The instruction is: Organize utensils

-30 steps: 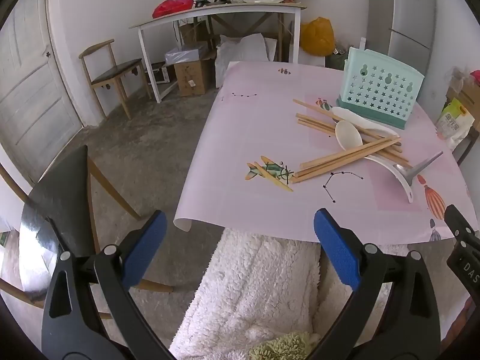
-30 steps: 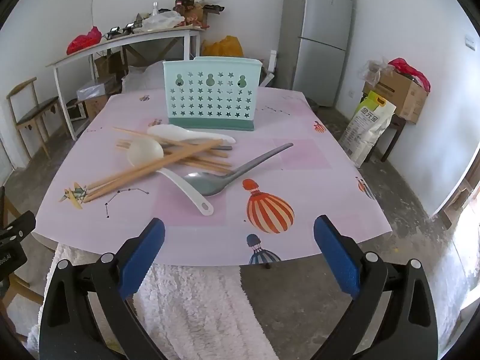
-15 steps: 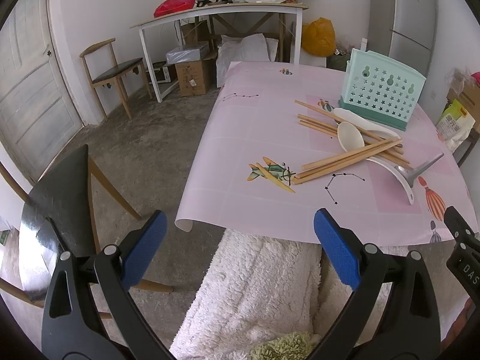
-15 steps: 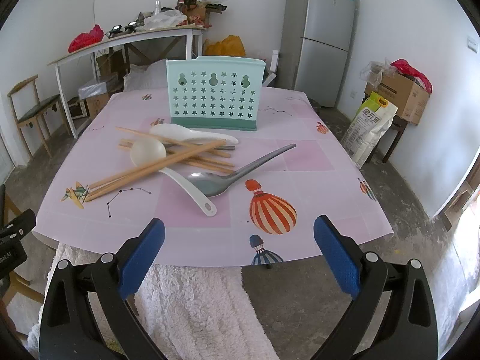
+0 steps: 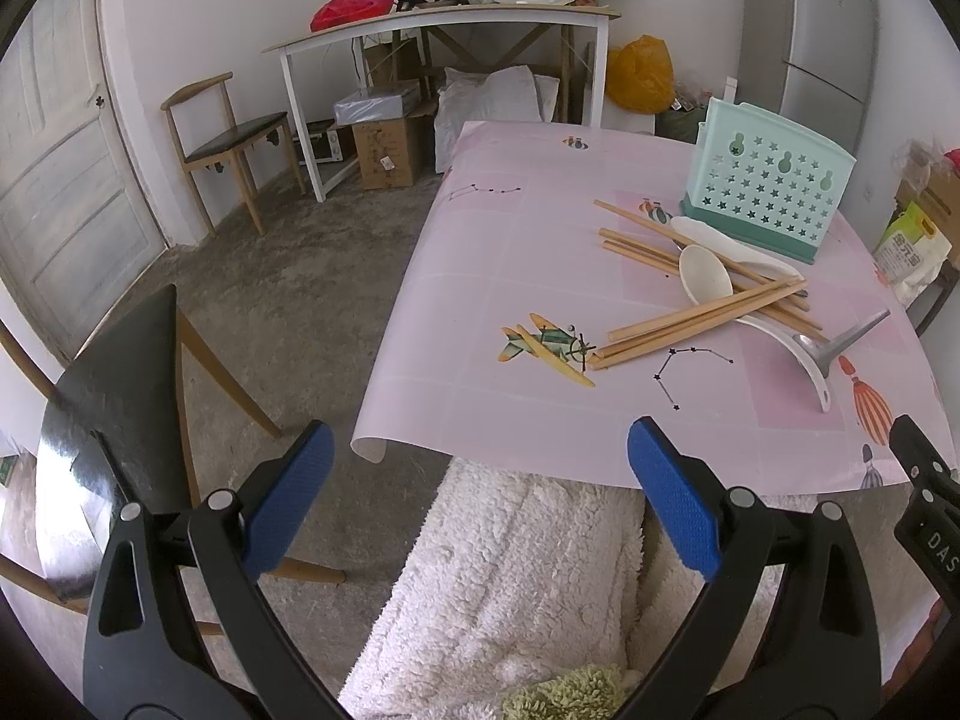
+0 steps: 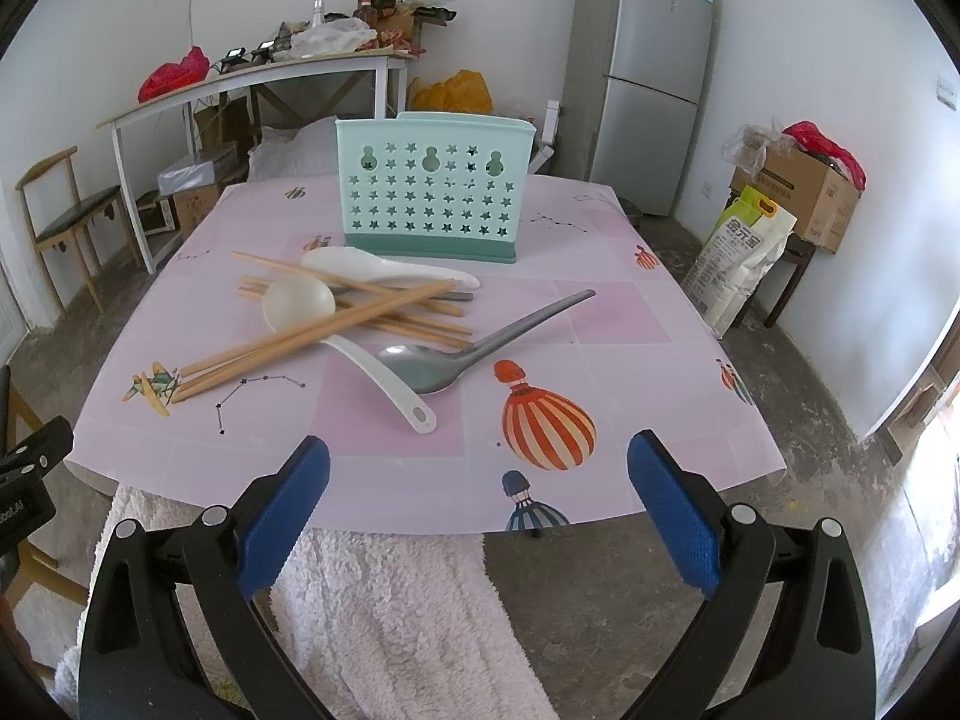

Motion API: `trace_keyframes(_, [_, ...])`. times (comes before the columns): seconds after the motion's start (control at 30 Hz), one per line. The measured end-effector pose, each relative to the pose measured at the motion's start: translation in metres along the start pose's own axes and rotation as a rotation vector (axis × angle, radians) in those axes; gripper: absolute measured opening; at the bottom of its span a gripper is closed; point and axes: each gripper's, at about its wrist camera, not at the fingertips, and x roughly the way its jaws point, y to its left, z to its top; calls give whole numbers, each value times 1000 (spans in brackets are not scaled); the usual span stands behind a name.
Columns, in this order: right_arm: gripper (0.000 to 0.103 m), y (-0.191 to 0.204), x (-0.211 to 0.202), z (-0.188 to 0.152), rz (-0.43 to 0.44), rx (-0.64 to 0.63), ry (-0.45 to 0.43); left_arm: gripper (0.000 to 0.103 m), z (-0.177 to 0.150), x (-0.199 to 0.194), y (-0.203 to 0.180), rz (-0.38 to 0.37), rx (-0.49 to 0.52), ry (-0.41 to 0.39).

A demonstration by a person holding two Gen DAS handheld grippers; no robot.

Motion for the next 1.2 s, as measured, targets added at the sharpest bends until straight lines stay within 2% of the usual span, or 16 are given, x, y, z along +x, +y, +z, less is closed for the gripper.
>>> trace_keyframes(1.2, [97, 3, 0, 0, -2, -8, 3, 95, 4, -3, 6, -6, -7, 3])
